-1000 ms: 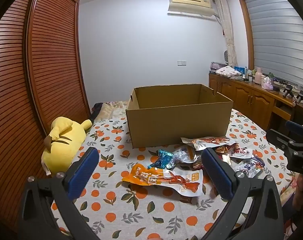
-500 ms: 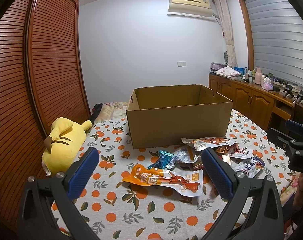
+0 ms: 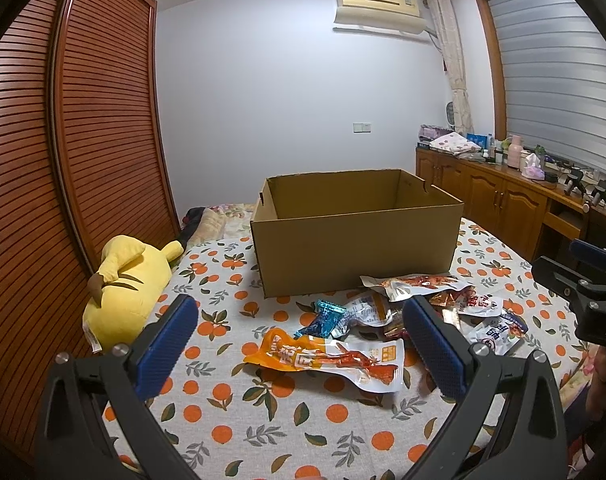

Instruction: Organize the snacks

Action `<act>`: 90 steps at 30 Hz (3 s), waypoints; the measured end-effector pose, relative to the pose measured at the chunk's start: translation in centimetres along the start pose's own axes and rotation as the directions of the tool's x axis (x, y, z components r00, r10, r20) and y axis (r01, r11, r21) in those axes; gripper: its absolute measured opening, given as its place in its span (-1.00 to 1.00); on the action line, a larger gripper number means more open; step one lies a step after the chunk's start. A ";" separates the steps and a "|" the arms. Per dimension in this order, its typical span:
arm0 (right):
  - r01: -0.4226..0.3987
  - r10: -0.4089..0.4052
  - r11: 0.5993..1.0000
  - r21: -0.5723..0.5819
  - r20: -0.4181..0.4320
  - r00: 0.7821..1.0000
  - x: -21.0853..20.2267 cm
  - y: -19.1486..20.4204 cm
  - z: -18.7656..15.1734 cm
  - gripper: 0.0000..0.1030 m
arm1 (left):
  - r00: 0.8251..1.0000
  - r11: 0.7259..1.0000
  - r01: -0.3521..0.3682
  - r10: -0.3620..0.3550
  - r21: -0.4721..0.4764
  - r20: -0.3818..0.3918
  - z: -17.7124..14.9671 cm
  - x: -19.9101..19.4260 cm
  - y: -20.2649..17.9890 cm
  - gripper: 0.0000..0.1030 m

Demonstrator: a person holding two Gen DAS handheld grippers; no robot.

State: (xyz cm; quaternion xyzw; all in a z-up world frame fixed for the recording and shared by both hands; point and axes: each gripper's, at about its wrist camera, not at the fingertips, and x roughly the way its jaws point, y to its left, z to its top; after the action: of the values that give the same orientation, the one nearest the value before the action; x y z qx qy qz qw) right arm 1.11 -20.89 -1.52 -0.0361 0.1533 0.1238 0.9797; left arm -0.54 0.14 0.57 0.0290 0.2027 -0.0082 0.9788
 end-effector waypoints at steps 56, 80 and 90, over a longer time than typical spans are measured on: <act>0.016 -0.011 1.000 0.022 -0.212 0.977 6.1 -6.2 -3.8 0.97 | 0.983 0.999 0.045 -0.048 -0.016 -0.176 -3.6 5.5 1.1 1.00; -0.207 0.109 0.968 -0.142 -0.504 0.857 16.7 -5.8 -3.9 0.48 | 0.940 0.993 0.121 -0.120 -0.017 -0.319 -4.3 10.4 1.5 0.99; -0.190 0.104 0.972 -0.136 -0.477 0.873 16.4 -5.8 -4.1 0.44 | 0.901 0.988 0.136 -0.156 -0.077 -0.404 -3.9 13.0 2.9 0.93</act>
State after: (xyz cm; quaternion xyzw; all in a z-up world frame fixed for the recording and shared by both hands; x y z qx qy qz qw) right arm 16.53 -23.14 -10.33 -0.1408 0.3750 0.1990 0.8944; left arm 9.93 3.25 -8.00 -0.0084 0.4046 -0.0705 0.9117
